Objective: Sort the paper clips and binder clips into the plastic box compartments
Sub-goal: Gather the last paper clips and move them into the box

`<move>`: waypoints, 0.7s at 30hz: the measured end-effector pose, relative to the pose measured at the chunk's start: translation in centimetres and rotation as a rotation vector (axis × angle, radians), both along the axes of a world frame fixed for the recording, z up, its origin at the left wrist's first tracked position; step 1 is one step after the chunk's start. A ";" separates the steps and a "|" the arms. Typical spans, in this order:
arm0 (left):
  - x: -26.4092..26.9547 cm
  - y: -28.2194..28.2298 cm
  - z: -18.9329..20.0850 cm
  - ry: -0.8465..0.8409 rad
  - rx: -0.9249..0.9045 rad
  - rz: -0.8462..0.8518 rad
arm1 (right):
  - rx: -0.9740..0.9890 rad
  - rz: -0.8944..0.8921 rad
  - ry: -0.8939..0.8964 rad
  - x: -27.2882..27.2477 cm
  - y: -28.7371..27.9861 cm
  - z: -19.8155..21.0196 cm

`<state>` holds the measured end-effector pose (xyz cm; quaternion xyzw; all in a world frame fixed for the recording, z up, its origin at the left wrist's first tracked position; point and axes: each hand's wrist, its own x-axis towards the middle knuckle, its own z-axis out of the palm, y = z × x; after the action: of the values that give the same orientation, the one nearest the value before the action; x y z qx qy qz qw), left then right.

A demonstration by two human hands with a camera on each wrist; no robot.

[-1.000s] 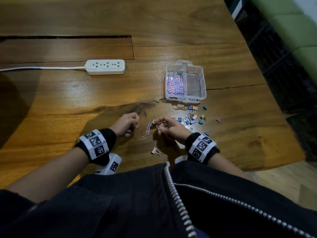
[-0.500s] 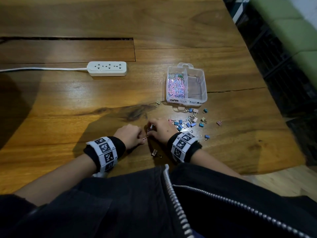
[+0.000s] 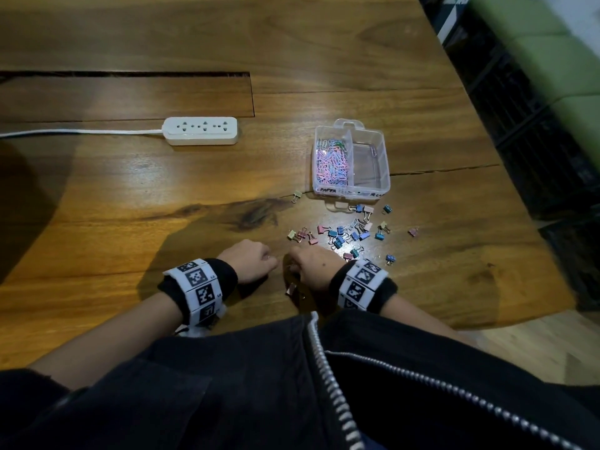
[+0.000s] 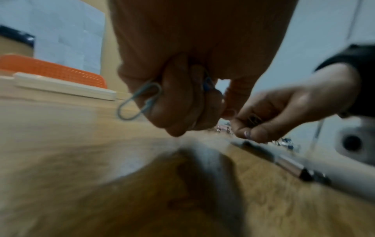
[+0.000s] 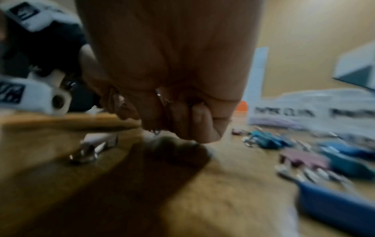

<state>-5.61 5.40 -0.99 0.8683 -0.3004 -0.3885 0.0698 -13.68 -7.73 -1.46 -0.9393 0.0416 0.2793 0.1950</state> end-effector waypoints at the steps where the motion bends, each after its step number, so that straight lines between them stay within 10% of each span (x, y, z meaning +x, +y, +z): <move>1: 0.2 0.0 0.1 0.050 -0.045 0.062 | 0.102 -0.086 0.002 -0.5 -0.6 0.1; 6: 1.5 -1.9 1.8 0.250 -0.290 0.281 | 0.529 -0.633 -0.200 -2.0 -4.7 2.1; 12: 4.4 -8.6 5.3 0.547 -0.510 0.540 | 0.582 -0.881 -0.375 -0.1 -10.1 5.4; 21: 5.2 -15.6 6.3 0.435 -0.472 0.363 | 0.898 -1.079 -0.291 2.4 -12.8 6.7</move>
<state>-0.46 -10.19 5.34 0.7645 -0.2008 -0.4655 0.3983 -11.25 -20.54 5.21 -0.6445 0.3546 0.0059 0.6773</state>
